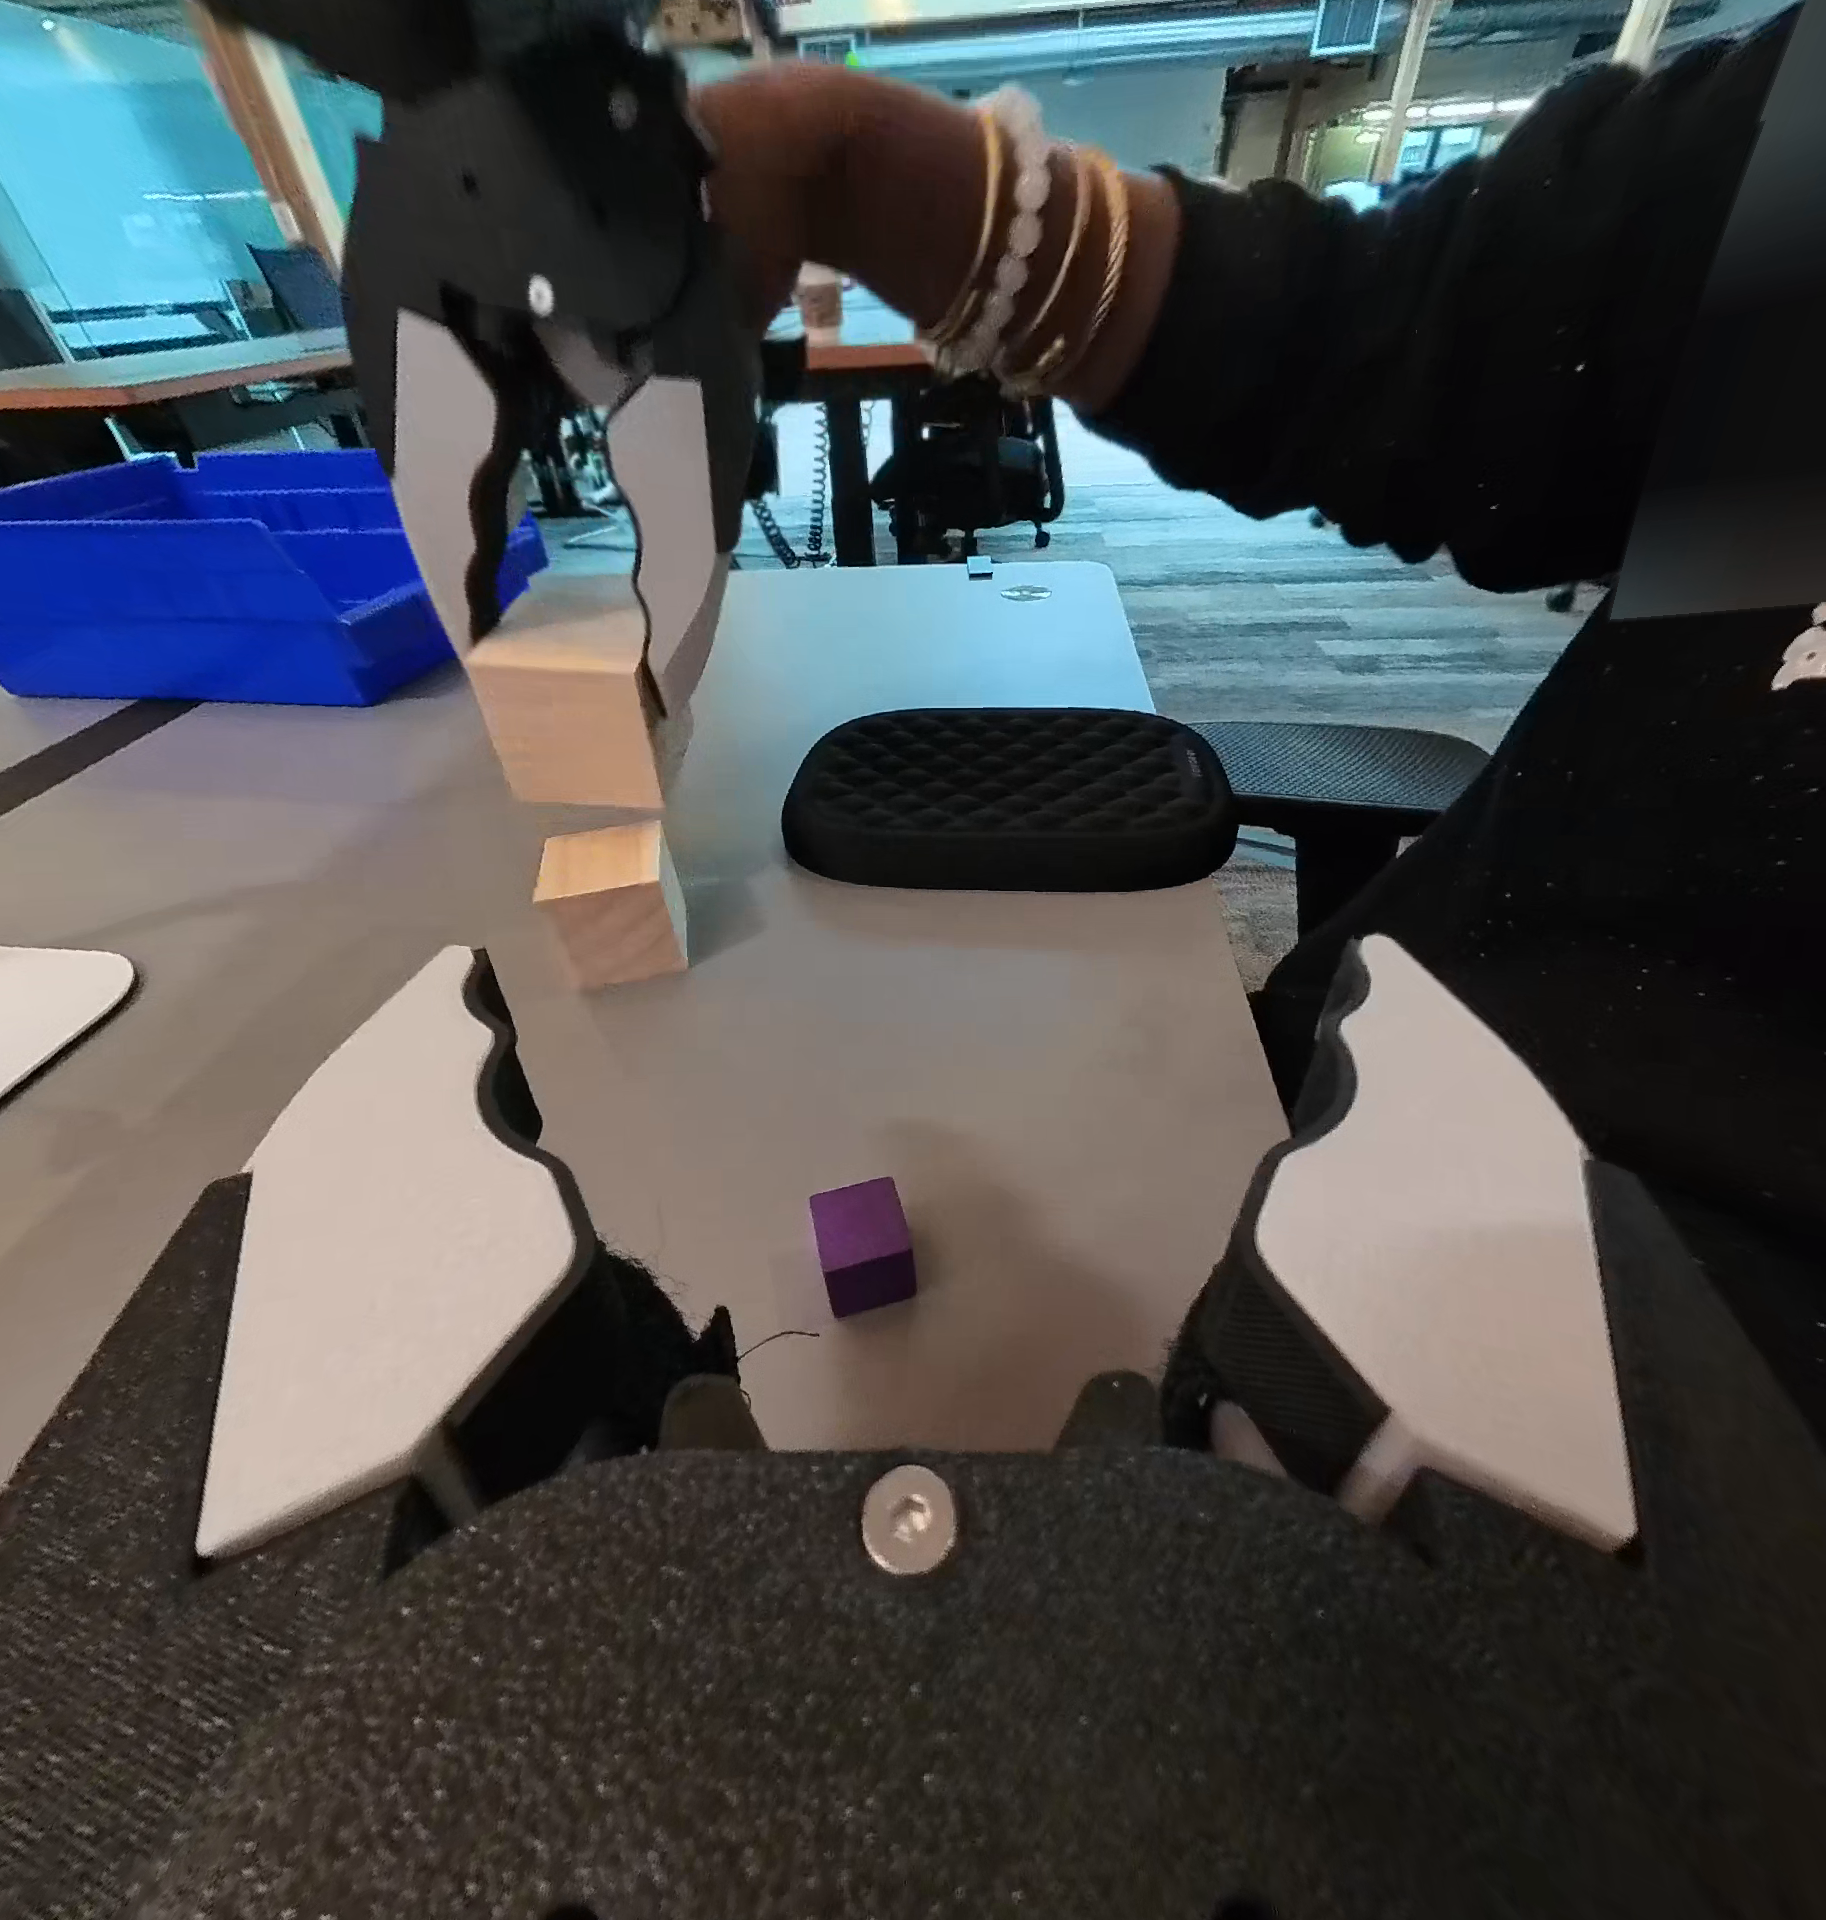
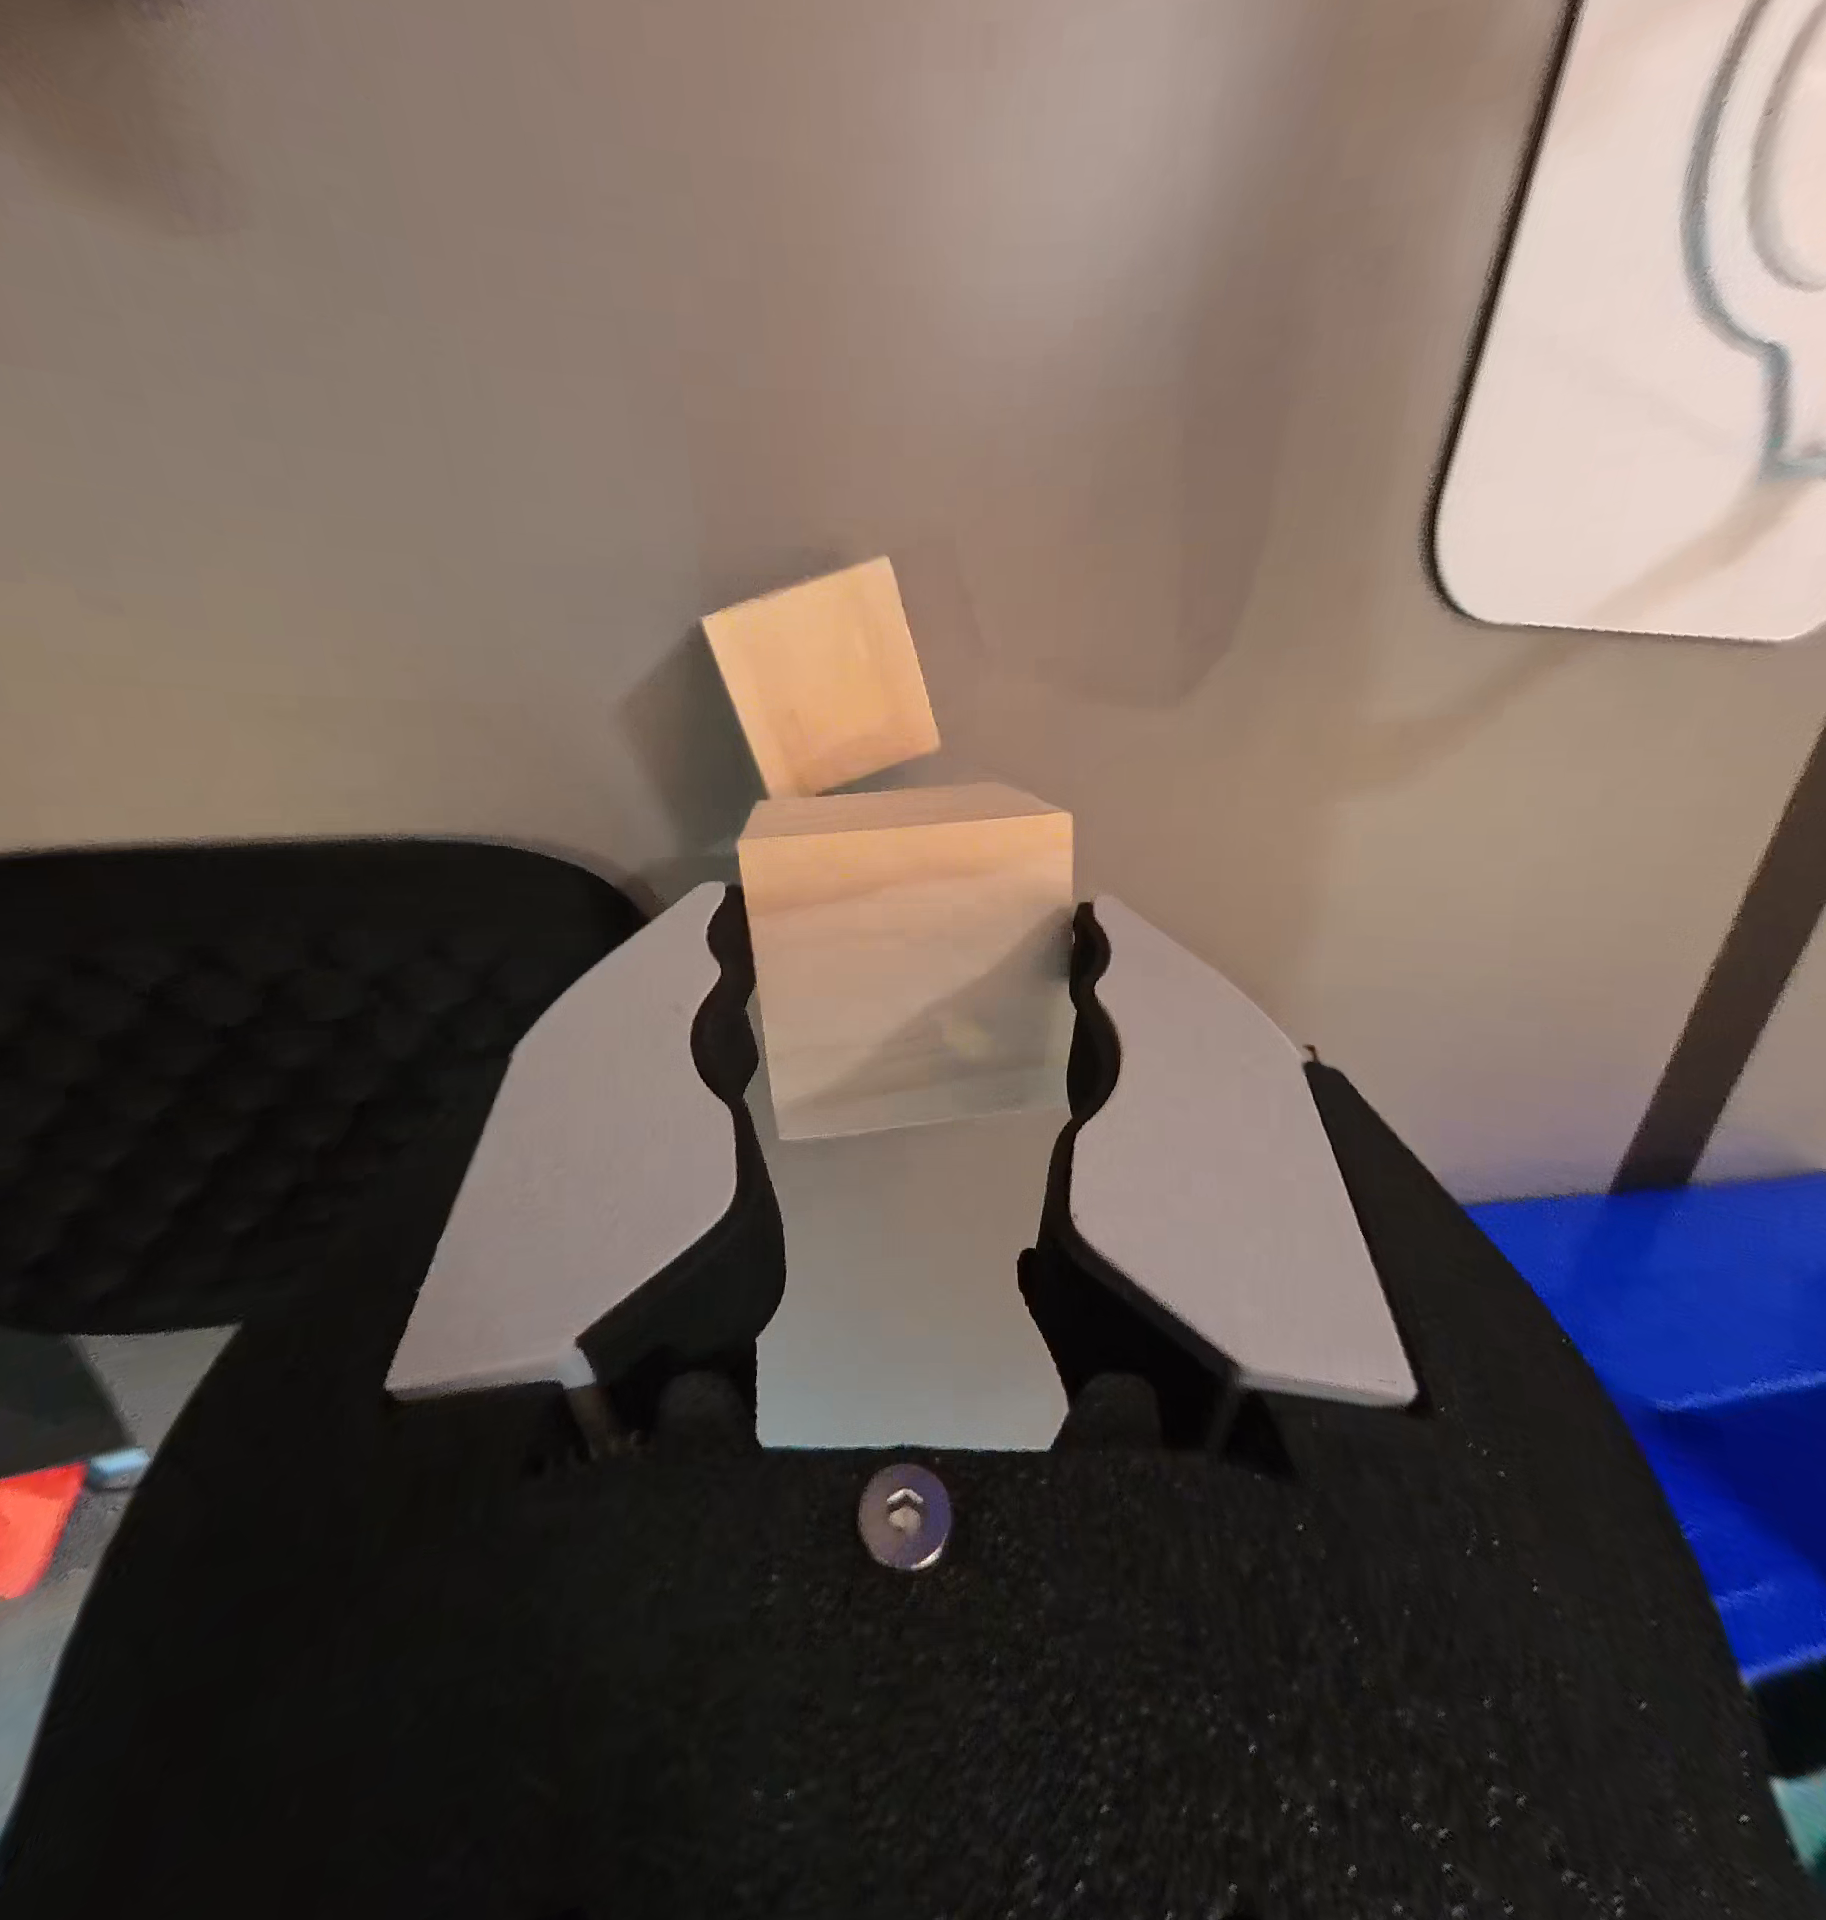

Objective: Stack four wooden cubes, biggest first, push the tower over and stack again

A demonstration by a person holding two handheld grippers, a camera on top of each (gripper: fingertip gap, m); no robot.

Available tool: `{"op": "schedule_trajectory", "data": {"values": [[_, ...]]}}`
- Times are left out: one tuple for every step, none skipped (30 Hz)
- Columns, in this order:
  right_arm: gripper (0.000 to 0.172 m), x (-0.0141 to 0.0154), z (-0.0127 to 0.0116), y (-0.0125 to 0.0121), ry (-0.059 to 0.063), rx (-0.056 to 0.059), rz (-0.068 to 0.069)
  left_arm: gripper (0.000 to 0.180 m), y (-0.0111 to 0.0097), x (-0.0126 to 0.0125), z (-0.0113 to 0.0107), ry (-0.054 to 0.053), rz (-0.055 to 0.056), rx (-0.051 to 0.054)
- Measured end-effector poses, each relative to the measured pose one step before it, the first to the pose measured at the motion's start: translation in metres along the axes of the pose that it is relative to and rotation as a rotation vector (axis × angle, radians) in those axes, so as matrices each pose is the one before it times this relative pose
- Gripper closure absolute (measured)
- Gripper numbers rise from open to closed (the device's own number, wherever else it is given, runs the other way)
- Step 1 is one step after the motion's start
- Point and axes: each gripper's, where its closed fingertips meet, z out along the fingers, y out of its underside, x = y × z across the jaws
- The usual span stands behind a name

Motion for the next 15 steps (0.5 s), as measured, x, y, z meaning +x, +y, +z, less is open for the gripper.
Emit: {"op": "schedule_trajectory", "data": {"values": [[0.113,-0.00396,-0.00795,-0.00629,0.0106,0.0076,0.0175,0.039,0.00030,0.00029,0.00017,-0.0013,0.0048,-0.0022],[0.113,-0.00513,-0.00721,-0.00719,0.0079,0.0151,0.0122,0.039,0.00003,0.00015,0.00003,-0.0026,0.0048,0.0002],[0.113,-0.00618,-0.00644,-0.00712,0.0037,0.0142,0.0110,0.039,-0.00033,0.00006,-0.00026,-0.0026,0.0029,0.0027],[0.113,-0.00754,-0.00520,-0.00740,-0.0002,0.0143,0.0093,0.039,-0.00047,-0.00055,-0.00036,-0.0037,-0.0014,0.0044],[0.113,-0.00858,-0.00389,-0.00734,-0.0031,0.0125,0.0083,0.039,-0.00052,-0.00048,-0.00039,-0.0011,-0.0035,0.0042],[0.113,-0.00957,-0.00243,-0.00694,-0.0075,0.0087,0.0089,0.039,-0.00034,-0.00025,-0.00033,0.0006,-0.0032,0.0034],[0.113,-0.01024,-0.00066,-0.00602,-0.0124,0.0061,0.0136,0.039,-0.00022,-0.00023,-0.00016,-0.0001,-0.0024,0.0022],[0.113,-0.01046,0.00097,-0.00504,-0.0172,0.0020,0.0131,0.039,0.00001,0.00002,0.00005,0.0009,-0.0013,0.0000],[0.113,-0.01035,0.00242,-0.00426,-0.0176,0.0022,0.0116,0.039,0.00026,0.00006,0.00015,0.0008,0.0003,-0.0023],[0.113,-0.00880,0.00382,-0.00290,-0.0117,-0.0042,0.0121,0.039,0.00047,0.00012,0.00041,-0.0003,0.0015,-0.0035],[0.113,-0.00702,0.00498,-0.00157,-0.0034,-0.0097,0.0073,0.039,0.00038,0.00016,0.00036,-0.0002,0.0023,-0.0037],[0.113,-0.00632,0.00600,-0.00061,-0.0042,-0.0128,0.0002,0.039,0.00047,0.00041,0.00026,0.0013,0.0026,-0.0036],[0.113,-0.00593,0.00658,-0.00055,-0.0096,-0.0089,-0.0004,0.039,0.00019,0.00023,0.00017,0.0001,0.0024,-0.0020],[0.113,-0.00492,0.00701,-0.00038,-0.0122,-0.0078,0.0032,0.039,0.00003,-0.00012,0.00000,-0.0019,0.0009,0.0005],[0.113,-0.00364,0.00708,0.00071,-0.0105,-0.0130,0.0028,0.040,-0.00012,-0.00018,-0.00005,-0.0017,0.0005,0.0010]]}}
